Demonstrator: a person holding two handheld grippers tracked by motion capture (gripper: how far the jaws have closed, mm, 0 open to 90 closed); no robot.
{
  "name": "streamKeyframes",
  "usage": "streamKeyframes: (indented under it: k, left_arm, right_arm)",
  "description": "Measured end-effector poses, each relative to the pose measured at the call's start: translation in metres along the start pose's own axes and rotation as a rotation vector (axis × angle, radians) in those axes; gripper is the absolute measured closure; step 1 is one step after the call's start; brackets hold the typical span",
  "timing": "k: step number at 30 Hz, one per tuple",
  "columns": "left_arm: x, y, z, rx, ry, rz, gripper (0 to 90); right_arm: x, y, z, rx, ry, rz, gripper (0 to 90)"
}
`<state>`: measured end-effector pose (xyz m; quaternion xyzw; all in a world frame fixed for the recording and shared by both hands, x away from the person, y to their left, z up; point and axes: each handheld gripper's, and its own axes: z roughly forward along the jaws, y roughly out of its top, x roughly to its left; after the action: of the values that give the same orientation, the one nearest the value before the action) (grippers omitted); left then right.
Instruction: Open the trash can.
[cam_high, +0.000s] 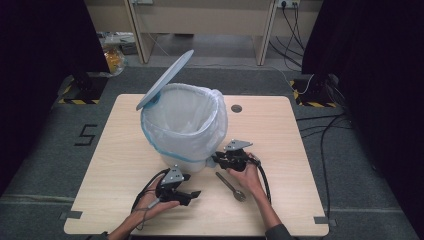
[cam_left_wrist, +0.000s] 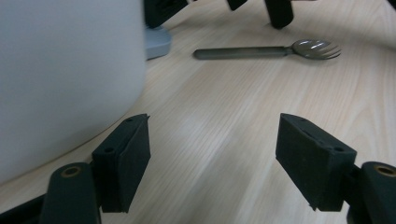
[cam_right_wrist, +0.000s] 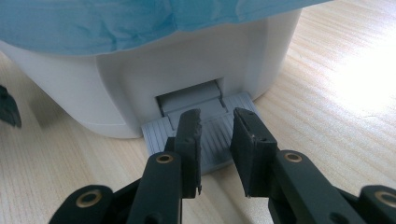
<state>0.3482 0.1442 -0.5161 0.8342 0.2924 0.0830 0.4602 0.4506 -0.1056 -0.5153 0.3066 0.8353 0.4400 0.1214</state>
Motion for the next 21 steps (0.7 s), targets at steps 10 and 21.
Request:
streamKeyframes:
  k: [10,21]
  left_arm:
    - [-0.015,0.019,0.022,-0.008,-0.041,0.043,26.2]
    - [-0.023,0.037,0.037,-0.021,-0.070,0.057,26.9]
  right_arm:
    - [0.000,0.000,0.000,0.001,0.002,-0.001,72.1]
    - [0.000,0.000,0.000,0.001,0.000,0.000,72.1]
